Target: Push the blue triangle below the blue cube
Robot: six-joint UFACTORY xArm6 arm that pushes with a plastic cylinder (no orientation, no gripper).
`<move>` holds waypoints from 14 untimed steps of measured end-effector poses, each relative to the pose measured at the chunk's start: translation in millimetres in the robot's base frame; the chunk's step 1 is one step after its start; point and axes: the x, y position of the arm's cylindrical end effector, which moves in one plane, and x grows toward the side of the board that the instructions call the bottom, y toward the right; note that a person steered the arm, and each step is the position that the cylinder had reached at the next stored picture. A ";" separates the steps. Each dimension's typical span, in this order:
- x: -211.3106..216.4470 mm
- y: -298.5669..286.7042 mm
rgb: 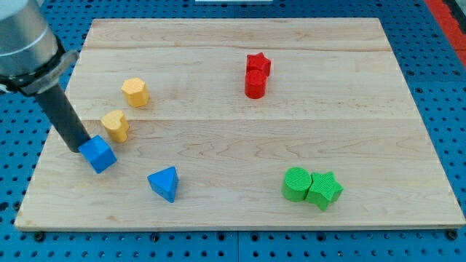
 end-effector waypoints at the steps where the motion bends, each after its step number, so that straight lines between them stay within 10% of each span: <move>1: -0.6 5.1; 4: 22.2 20.0; 6: 119.2 60.0; 8: 118.8 183.6; 12: 37.0 147.7; 14: 63.8 107.6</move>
